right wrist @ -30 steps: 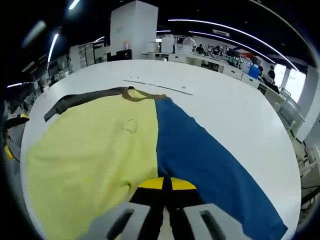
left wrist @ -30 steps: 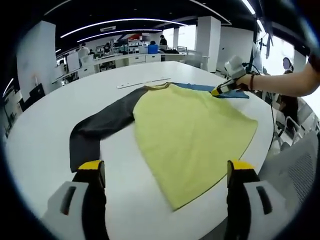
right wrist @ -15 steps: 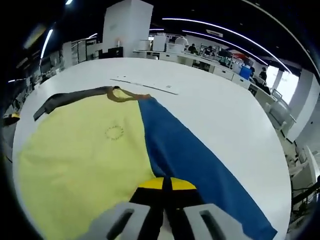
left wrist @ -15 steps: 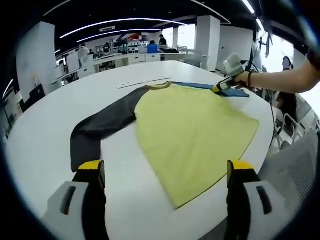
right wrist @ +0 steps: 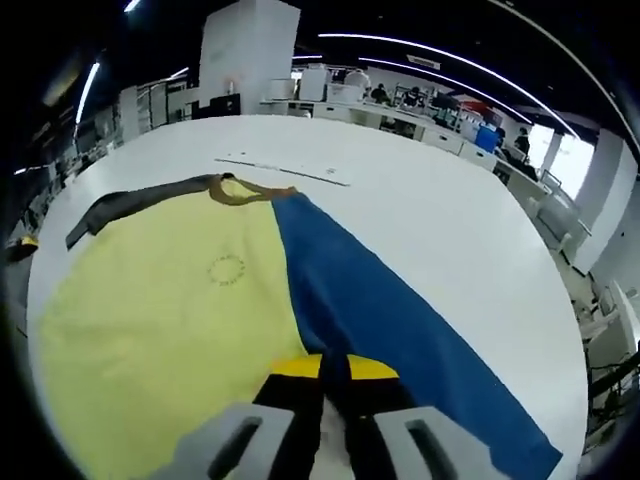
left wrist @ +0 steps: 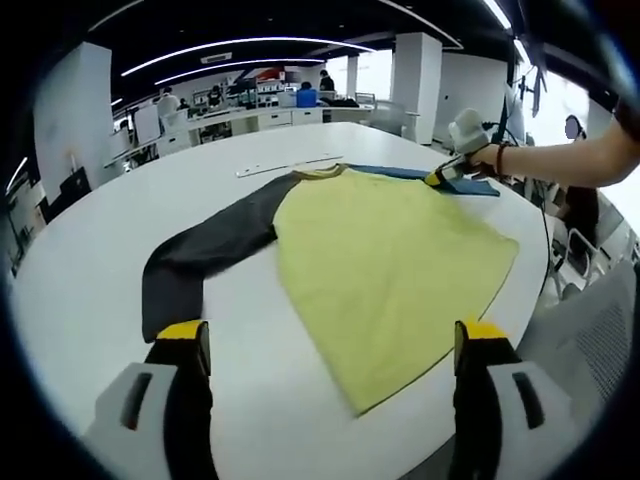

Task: Fold the garment on the visible template until the final outline fits inside the template.

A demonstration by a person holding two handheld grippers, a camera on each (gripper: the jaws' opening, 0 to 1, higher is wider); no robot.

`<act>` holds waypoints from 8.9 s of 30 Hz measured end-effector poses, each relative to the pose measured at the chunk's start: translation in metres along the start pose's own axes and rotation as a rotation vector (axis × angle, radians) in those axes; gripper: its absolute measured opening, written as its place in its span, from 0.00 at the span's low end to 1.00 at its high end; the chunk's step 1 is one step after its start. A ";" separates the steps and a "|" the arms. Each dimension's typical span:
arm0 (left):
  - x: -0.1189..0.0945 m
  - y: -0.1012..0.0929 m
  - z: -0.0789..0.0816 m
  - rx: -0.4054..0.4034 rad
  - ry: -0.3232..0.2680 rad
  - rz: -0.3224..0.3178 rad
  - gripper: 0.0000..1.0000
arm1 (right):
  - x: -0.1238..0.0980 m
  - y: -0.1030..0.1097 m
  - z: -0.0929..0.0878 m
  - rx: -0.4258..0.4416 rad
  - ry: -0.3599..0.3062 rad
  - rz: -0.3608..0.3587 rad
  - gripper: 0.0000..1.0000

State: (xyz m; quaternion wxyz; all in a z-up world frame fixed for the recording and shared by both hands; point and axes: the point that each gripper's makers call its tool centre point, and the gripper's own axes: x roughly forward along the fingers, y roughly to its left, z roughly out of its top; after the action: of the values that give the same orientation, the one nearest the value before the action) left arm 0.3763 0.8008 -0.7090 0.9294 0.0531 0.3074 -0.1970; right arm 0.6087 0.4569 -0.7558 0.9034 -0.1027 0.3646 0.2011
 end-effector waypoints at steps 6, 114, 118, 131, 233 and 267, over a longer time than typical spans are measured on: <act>0.000 -0.002 0.002 -0.001 -0.005 -0.006 0.99 | -0.010 -0.017 0.001 0.046 -0.015 -0.050 0.41; -0.009 -0.018 0.019 0.068 -0.027 -0.010 0.99 | -0.103 -0.236 -0.086 0.459 0.084 -0.320 0.00; -0.009 -0.017 0.019 0.072 -0.026 -0.011 0.99 | -0.099 -0.244 -0.082 0.442 0.085 -0.321 0.00; -0.011 -0.018 0.022 0.063 -0.036 -0.015 0.99 | -0.097 -0.241 -0.085 0.420 0.117 -0.335 0.00; -0.020 -0.018 0.015 0.049 -0.033 -0.037 0.99 | -0.027 0.000 0.066 0.109 0.131 0.011 0.00; -0.022 -0.016 0.013 0.051 -0.026 -0.036 0.99 | -0.011 0.070 0.097 0.037 0.132 0.091 0.00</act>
State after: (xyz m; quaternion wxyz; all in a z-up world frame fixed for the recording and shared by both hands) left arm 0.3609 0.7905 -0.6851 0.9280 0.0688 0.2910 -0.2222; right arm 0.6304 0.5486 -0.6813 0.8691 -0.0825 0.4312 0.2279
